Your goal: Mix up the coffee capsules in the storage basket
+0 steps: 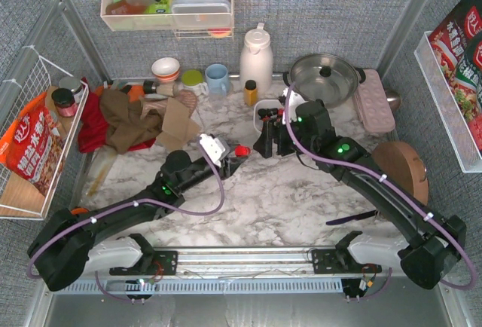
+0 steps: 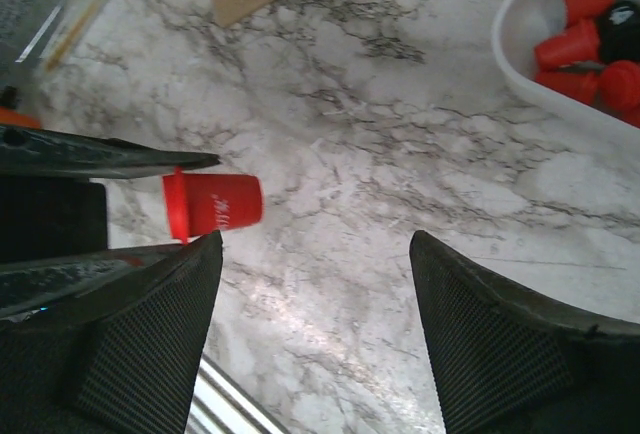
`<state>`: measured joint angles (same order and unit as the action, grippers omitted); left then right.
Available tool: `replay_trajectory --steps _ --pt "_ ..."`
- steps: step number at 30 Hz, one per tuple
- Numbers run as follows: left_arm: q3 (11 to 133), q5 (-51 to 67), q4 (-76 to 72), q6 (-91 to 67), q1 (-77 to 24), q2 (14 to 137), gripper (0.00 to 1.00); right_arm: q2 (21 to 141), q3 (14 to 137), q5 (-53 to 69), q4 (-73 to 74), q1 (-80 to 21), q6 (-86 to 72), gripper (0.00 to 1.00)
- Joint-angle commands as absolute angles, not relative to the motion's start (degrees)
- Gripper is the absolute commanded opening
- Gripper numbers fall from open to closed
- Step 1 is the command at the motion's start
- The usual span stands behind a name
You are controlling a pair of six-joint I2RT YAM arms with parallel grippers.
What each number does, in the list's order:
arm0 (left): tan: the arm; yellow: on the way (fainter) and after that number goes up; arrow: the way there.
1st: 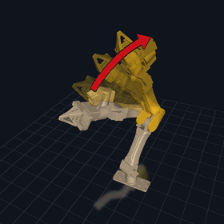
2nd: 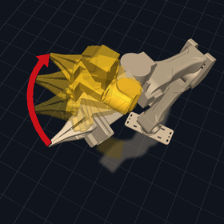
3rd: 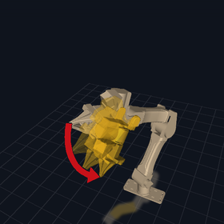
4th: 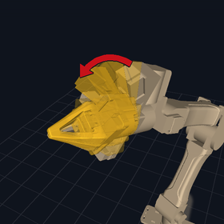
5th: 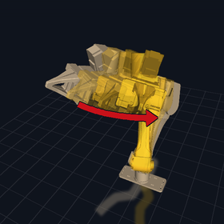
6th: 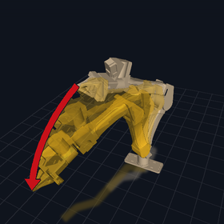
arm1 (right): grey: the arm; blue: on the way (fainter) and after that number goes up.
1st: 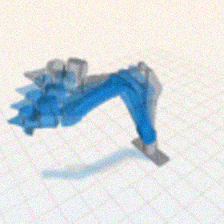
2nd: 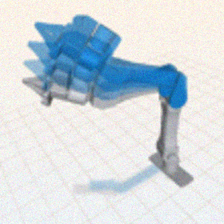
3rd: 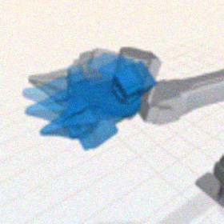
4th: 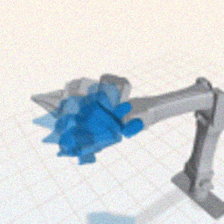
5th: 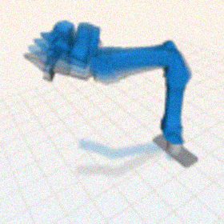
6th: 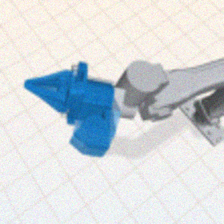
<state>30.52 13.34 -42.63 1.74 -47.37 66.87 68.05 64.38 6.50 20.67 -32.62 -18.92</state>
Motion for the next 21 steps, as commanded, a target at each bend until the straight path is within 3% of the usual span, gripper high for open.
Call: replay_trajectory --steps 1,8,21 --pt "30.33 12.37 -47.0 4.31 -48.3 67.09 0.43 67.98 63.82 11.16 16.45 -32.95 -23.77 0.81" --pt "30.03 12.82 -47.95 3.96 -49.05 67.22 0.42 69.34 63.56 16.83 13.33 -33.44 -25.46 0.87" --pt "29.37 14.06 -49.4 2.99 -49.26 65.81 0.41 71.68 62.55 21.4 8.84 -33.66 -27.64 0.81"
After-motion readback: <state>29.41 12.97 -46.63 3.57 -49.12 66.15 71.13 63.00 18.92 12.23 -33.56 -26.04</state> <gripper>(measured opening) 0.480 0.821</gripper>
